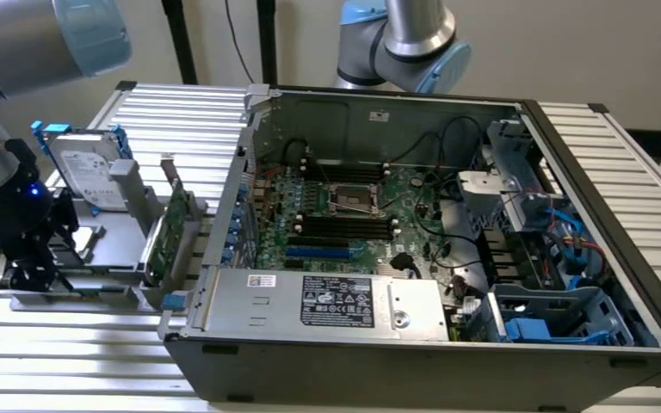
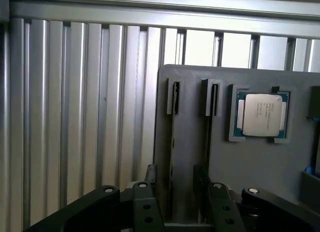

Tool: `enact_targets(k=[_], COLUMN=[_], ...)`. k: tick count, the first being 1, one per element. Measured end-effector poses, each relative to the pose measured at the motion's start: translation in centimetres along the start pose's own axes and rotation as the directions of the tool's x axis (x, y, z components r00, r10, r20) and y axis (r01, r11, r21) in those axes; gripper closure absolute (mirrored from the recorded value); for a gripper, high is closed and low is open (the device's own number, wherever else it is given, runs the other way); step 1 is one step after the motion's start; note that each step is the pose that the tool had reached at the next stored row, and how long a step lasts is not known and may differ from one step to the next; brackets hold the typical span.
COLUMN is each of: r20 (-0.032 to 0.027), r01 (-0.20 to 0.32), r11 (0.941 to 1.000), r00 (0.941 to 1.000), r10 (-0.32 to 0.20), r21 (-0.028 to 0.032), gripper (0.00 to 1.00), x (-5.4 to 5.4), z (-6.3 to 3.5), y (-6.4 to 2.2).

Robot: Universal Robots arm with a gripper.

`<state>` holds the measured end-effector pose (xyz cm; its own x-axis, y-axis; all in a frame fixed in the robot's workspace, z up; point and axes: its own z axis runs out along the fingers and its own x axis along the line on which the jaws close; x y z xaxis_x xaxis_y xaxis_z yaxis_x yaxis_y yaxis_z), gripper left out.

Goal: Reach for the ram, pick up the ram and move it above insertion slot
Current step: 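Pick up the ram and move it above insertion slot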

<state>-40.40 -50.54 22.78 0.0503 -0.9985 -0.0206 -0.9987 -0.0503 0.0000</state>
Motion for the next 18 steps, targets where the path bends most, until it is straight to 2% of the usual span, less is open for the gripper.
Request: enact_targets(k=[10, 14, 18], r20=[0.0001, 0.0001, 0.0003], r01=[-0.007, -0.007, -0.007], r11=[1.0000, 1.0000, 1.0000], r00=[1.0000, 1.0000, 1.0000], r10=[0.007, 0.007, 0.007], r21=[-0.0005, -0.0022, -0.0064], gripper=[0.58, 0.58, 0.58], x=[0.1, 0.1, 0.1], z=[1.82, 2.36, 2.63], y=[0.01, 0.01, 0.01])
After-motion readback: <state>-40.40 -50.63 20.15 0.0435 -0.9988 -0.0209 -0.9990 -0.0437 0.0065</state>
